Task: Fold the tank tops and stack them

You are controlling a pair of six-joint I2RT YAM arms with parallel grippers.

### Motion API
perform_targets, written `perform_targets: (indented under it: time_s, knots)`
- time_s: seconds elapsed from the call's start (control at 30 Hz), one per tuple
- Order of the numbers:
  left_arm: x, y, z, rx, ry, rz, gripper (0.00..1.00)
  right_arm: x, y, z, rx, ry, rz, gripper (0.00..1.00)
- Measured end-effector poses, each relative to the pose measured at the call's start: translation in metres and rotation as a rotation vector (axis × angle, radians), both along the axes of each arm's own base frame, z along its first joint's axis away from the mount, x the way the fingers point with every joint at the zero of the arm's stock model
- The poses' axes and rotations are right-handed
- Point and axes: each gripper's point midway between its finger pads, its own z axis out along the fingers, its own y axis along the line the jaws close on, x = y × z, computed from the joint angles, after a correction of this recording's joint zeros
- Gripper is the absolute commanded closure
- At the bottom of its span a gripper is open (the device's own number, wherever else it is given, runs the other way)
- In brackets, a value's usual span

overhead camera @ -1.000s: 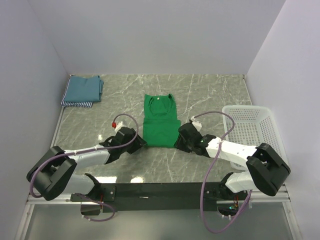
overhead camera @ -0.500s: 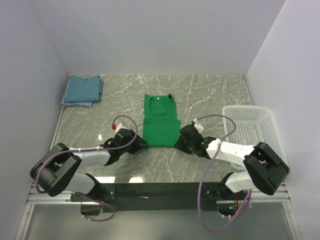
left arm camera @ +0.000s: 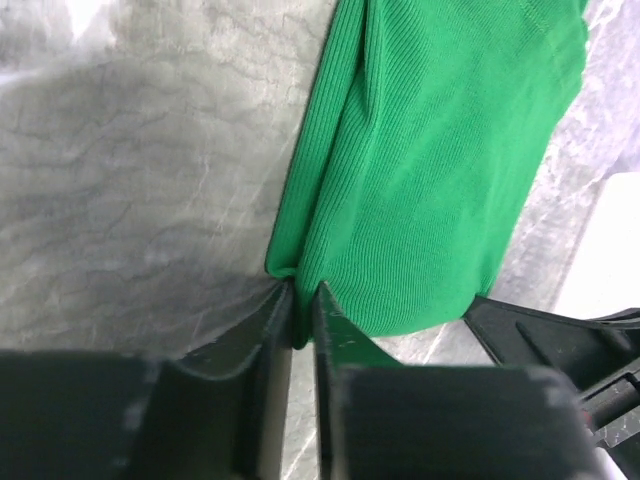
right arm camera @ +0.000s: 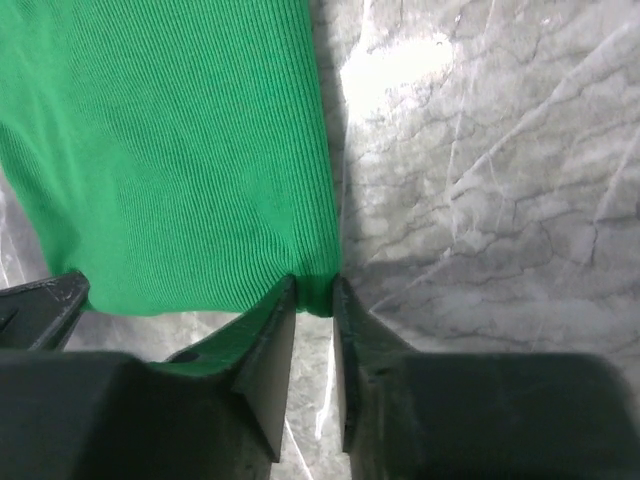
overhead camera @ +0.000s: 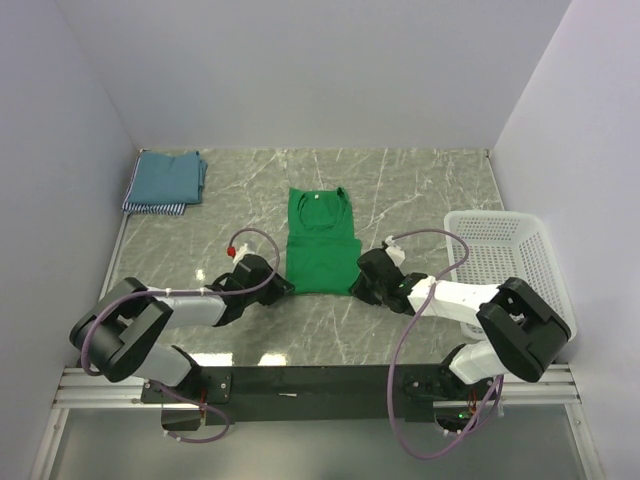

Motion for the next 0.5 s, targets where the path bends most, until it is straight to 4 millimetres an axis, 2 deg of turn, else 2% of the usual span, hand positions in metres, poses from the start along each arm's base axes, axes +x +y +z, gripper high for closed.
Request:
perform_targets:
  time_s: [0.1, 0.13, 0.33, 0.5]
  knots:
    - [0.002, -0.001, -0.001, 0.019, 0.0, -0.01, 0.97, 0.002, -0.001, -0.002, -0.024, -0.007, 0.014, 0.98]
    - [0.002, -0.002, 0.0, 0.027, -0.002, -0.016, 0.99, 0.003, -0.002, -0.001, -0.033, -0.012, 0.02, 1.0]
    - [-0.007, -0.003, 0.0, 0.093, -0.004, -0.04, 0.99, -0.001, -0.007, 0.0, -0.104, -0.027, 0.075, 1.0]
    - [-0.039, -0.007, 0.007, 0.14, 0.001, -0.107, 0.99, -0.035, -0.008, 0.013, -0.174, -0.036, 0.182, 1.0]
